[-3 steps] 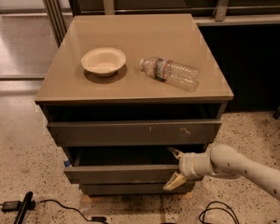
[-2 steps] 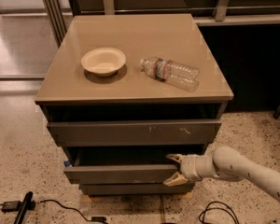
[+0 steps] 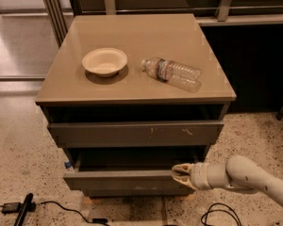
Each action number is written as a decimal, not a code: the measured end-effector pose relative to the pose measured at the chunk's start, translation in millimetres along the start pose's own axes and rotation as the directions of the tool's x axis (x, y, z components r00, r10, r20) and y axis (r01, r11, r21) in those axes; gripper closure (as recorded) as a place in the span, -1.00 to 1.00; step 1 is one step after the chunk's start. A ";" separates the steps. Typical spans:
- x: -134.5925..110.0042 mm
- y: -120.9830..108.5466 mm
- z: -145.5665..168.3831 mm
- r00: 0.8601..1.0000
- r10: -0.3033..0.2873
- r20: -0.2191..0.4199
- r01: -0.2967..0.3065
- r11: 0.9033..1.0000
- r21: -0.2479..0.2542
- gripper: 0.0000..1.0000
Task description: Open middle drawer
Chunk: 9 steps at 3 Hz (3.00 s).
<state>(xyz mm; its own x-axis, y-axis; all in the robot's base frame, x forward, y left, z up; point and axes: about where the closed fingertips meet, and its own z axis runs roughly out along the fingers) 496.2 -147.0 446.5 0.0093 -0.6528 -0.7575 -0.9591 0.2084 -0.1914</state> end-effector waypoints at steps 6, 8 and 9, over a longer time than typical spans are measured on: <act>7.0 17.0 -17.5 1.000 0.015 0.012 -0.015 1.000 0.018 -1.00; 21.0 36.6 -3.3 0.999 0.035 -0.015 -0.035 0.999 -0.037 -1.00; 21.1 36.8 -3.0 0.999 0.035 -0.015 -0.035 0.999 -0.038 -1.00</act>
Offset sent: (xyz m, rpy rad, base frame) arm -0.0129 -0.0090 0.0110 0.0150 -0.0230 -0.0081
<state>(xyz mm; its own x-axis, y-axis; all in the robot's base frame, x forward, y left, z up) 460.2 -155.3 425.3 -0.0283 -0.6561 -0.7542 -0.9690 0.2034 -0.1405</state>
